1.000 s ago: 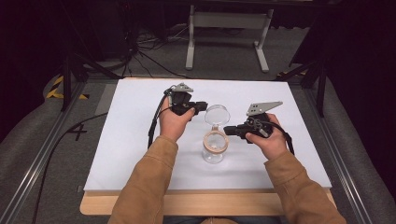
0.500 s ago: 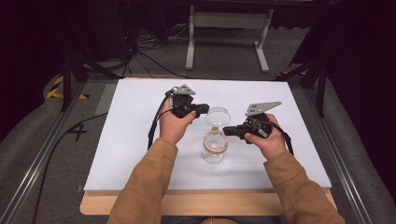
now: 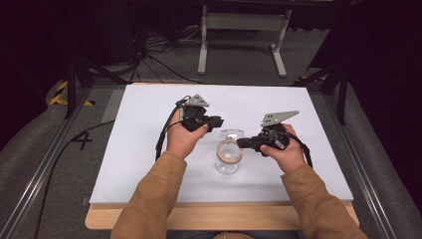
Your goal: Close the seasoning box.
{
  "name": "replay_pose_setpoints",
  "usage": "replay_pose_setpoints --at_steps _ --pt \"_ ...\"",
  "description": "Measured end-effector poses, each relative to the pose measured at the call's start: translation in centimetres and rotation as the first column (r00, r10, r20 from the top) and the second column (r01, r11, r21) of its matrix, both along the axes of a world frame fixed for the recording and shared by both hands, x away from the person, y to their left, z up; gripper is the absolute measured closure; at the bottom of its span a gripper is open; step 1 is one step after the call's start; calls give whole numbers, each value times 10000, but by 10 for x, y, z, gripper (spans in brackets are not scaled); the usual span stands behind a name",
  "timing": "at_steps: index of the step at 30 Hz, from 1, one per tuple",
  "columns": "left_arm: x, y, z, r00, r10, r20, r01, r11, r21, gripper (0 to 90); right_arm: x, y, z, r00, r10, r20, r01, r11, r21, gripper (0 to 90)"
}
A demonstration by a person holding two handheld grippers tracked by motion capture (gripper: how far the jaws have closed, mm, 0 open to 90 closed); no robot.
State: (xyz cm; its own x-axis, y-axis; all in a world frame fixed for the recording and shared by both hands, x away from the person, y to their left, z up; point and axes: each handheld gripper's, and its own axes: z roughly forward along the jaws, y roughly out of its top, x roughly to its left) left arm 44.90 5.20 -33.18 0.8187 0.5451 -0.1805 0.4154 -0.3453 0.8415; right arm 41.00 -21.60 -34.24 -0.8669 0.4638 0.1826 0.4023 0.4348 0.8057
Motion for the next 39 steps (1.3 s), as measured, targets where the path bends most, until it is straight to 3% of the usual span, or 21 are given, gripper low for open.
replay_pose_setpoints --at_steps 3,8,10,14,18,23,31,39 --pt "-4 5 1 10000 43 -86 -42 10000 68 788 -3 -1 1 9999 145 -80 -145 9999 62 900" --pt "-17 13 4 9997 235 -24 -231 9925 1200 774 -8 -2 0 9996 226 -150 -228 9996 -142 900" --pt "-23 17 5 9997 213 -95 -199 9912 1312 771 -10 -2 -1 9994 286 -203 -291 9992 -264 900" --pt "-34 23 5 9995 241 -201 -214 9922 1229 764 -12 -3 -4 9982 399 -454 -412 9988 -274 900" --pt "-37 27 2 9995 175 -277 -134 9894 1444 752 -13 -2 -7 9973 451 -582 -475 9980 -419 900" --pt "-41 32 -6 9988 104 -488 -46 9932 1165 745 -16 -1 -8 9958 544 -736 -591 9963 -630 900" --pt "-35 39 -16 9963 518 -684 -420 9896 1376 726 -16 -1 -14 9917 618 -1127 -713 9941 -823 900" --pt "-33 41 -22 9952 518 -826 -391 9882 1478 722 -20 -1 -19 9869 778 -1410 -927 9904 -1024 900"
